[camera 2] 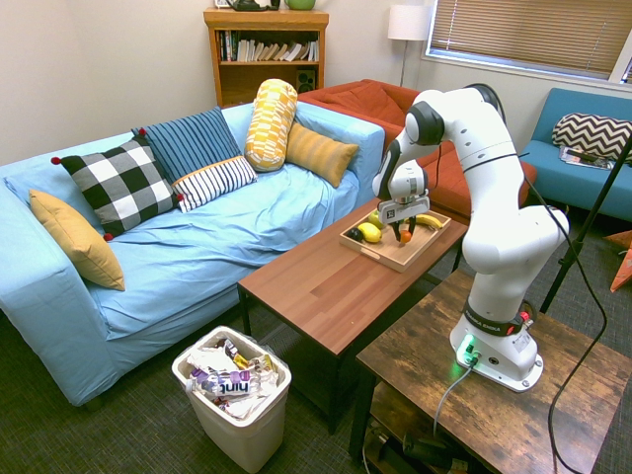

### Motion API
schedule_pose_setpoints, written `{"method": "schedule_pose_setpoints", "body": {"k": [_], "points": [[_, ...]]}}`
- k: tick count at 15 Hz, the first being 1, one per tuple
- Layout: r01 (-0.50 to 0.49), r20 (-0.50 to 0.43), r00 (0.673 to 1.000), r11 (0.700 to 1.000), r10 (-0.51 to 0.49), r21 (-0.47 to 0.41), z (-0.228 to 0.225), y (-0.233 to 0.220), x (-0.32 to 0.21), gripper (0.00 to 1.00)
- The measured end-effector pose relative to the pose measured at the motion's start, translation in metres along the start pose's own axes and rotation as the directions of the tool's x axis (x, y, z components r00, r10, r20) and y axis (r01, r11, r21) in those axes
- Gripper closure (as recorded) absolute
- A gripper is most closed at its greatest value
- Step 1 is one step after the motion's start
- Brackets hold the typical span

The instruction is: Put the tangerine in the tray

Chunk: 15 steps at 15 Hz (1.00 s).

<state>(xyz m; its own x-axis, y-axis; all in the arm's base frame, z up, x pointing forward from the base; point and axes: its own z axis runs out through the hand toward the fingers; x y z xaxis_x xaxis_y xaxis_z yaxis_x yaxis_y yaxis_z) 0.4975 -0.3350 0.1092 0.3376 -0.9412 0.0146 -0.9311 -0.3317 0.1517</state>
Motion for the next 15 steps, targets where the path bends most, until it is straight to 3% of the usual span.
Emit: {"method": "schedule_pose_setpoints", "body": {"k": [10, 15], "points": [[0.012, 0.001, 1.000, 1.000, -0.012, -0.003, 0.002, -0.004, -0.004, 0.00], [-0.006, -0.033, 0.999, 1.000, 0.007, 0.031, -0.030, -0.001, 0.008, 0.00]]}}
